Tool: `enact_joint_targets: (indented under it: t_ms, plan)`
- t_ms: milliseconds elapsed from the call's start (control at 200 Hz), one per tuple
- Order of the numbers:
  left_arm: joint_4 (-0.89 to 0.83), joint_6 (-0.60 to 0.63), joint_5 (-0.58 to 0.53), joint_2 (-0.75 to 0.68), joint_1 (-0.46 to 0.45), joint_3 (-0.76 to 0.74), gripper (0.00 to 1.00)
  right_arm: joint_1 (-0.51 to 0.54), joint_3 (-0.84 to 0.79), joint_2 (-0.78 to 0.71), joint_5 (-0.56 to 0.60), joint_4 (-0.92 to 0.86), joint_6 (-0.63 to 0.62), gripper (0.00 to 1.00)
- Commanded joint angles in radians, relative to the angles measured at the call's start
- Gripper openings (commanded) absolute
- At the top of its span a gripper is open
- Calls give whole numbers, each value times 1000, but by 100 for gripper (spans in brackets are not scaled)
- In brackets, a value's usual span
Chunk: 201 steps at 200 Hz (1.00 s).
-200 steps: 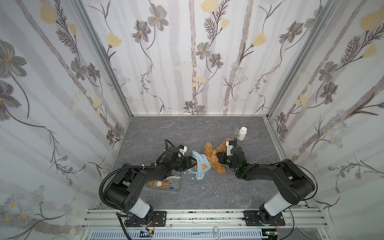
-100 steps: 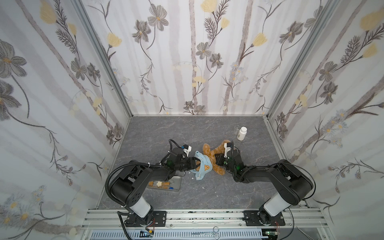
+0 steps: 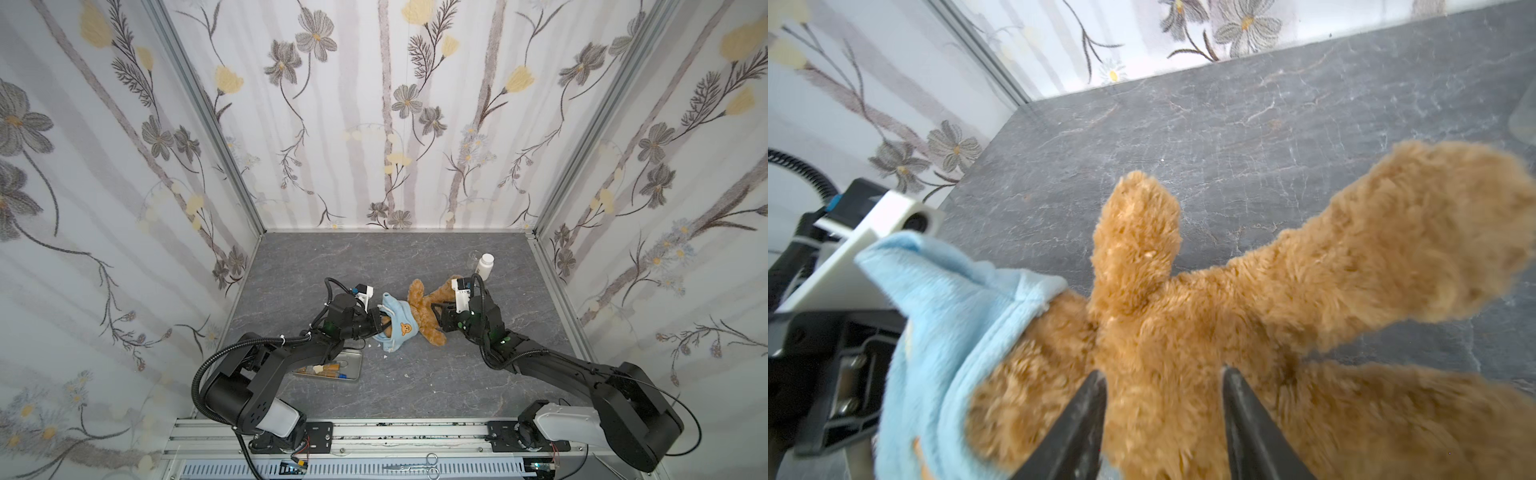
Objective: Dress the teddy bear
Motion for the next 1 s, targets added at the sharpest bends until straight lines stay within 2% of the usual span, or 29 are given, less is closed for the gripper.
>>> enact_joint_targets:
  t_ms: [0, 70, 135, 275, 380, 505, 614, 749, 999]
  plan:
    - [52, 210, 15, -38, -12, -18, 0, 2, -18, -65, -227, -13, -50, 53]
    - [53, 343, -36, -80, -27, -38, 0, 7, -15, -74, -365, 30, 20, 52]
    - [54, 456, -76, -127, -42, -52, 0, 10, -6, -67, -434, 49, 80, 51]
    - [54, 706, -128, -216, -81, -73, 0, 9, 1, -73, -490, 82, 201, 46]
    - [54, 820, -150, -251, -98, -83, 0, 9, 30, -60, -498, 71, 257, 42]
    - [54, 870, -154, -255, -109, -82, 0, 2, 43, -54, -422, 34, 280, 36]
    - [53, 884, -165, -256, -125, -82, 0, 4, 47, -16, -436, 45, 291, 35]
    - [54, 891, -172, -257, -137, -86, 0, 13, 21, 8, -447, 151, 341, 34]
    - [54, 898, -178, -254, -145, -85, 0, 41, 36, 54, -440, 198, 363, 25]
